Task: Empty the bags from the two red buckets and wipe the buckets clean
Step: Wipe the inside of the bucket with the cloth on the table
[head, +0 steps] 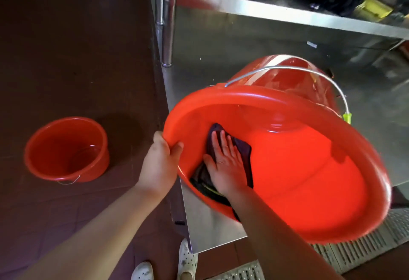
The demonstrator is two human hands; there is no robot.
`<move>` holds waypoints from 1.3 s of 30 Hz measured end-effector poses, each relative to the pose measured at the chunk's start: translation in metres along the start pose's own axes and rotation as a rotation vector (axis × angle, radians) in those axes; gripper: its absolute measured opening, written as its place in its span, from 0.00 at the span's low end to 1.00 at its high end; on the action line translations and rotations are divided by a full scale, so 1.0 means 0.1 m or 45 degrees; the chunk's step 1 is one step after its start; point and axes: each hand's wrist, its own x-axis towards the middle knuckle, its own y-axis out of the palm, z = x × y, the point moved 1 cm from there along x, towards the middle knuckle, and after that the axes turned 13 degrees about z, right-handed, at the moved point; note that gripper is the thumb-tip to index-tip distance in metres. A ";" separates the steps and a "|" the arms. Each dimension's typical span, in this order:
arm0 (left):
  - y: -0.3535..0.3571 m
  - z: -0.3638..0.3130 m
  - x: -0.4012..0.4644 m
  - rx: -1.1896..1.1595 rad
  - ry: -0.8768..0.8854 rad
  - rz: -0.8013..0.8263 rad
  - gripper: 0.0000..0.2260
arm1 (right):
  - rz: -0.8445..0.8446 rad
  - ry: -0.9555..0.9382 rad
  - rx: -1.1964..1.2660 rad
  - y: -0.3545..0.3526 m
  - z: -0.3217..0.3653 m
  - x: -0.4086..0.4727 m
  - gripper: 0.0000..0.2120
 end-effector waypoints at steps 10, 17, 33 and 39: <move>-0.31 -0.70 -0.22 0.389 0.256 -0.062 0.10 | 0.462 0.743 -0.157 -0.69 -0.40 -0.02 0.25; -0.37 -1.08 -0.39 0.578 0.399 -0.067 0.11 | 0.322 0.715 0.268 -0.77 0.04 -0.53 0.14; -0.13 -1.79 0.21 0.610 0.246 -0.053 0.14 | -0.396 0.543 -0.136 -1.87 -1.11 0.15 0.17; 0.03 -1.99 0.38 0.615 0.126 0.002 0.08 | -0.333 0.463 -0.181 -1.66 -1.49 0.61 0.21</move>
